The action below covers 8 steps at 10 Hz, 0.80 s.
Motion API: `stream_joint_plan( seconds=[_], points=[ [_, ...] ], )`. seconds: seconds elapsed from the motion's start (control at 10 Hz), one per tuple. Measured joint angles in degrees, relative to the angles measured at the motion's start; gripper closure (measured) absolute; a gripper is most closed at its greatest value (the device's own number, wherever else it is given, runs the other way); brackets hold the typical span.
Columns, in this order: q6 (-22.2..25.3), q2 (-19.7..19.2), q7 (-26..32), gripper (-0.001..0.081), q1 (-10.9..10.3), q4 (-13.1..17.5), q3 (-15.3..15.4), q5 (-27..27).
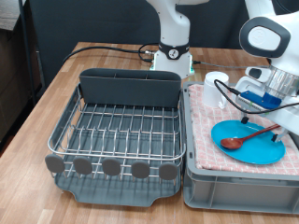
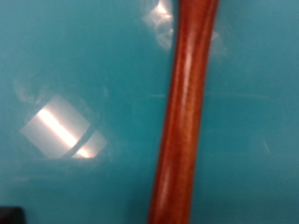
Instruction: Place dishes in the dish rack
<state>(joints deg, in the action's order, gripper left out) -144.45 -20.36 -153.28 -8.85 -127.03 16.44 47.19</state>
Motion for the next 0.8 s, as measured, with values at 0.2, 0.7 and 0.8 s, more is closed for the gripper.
stream_joint_plan(
  seconds=[0.2, 0.7, 0.8],
  points=[
    [-2.4, 0.0, -0.4, 0.0236, -1.0, -0.7, -1.9, 0.6],
    [-5.8, -0.1, -1.3, 0.0711, -5.3, -1.7, -6.7, 1.4],
    [-5.7, -0.1, -1.0, 0.0711, -5.9, -1.7, -7.0, 0.6]
  ],
)
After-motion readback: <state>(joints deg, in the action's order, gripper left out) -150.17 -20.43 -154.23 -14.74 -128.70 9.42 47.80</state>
